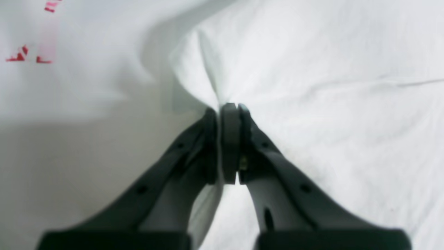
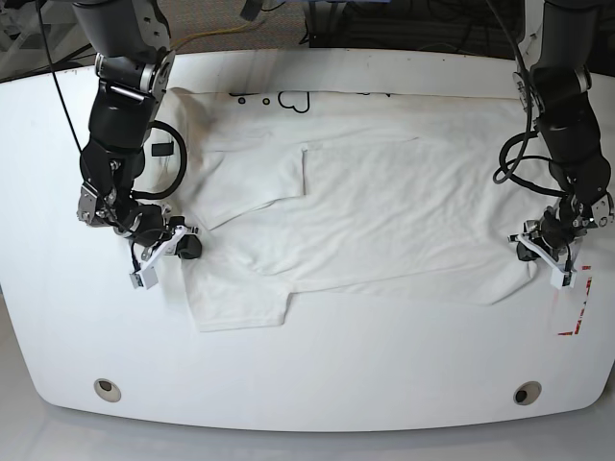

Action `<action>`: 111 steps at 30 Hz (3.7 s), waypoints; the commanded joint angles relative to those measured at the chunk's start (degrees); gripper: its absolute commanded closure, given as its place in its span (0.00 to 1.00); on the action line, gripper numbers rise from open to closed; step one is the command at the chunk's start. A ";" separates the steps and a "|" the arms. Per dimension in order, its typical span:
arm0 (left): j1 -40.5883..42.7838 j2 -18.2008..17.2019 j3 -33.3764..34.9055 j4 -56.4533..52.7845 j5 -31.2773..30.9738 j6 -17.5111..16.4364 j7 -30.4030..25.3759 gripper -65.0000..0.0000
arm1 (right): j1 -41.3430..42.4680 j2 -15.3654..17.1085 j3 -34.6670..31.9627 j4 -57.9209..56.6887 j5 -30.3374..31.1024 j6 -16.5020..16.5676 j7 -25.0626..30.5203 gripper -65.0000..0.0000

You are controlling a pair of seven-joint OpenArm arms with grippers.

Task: Fold the T-shirt properly
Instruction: 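Lift the shirt with both grippers and flip it over, print up, then hold the shirt's collar corners with both grippers and smooth it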

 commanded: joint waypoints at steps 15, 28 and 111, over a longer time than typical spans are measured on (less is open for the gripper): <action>-2.09 -0.63 -0.14 27.99 -0.35 -0.11 9.78 1.00 | 14.12 2.22 -0.09 11.90 0.68 0.58 -10.03 1.00; -12.29 -1.16 -3.49 50.85 0.09 -0.02 18.93 1.00 | 40.40 8.02 -13.10 11.90 3.67 0.58 -15.22 1.00; 48.19 -4.94 -18.96 64.56 -10.28 -6.57 22.62 0.38 | -44.61 9.43 10.63 58.93 27.06 0.58 -28.32 0.44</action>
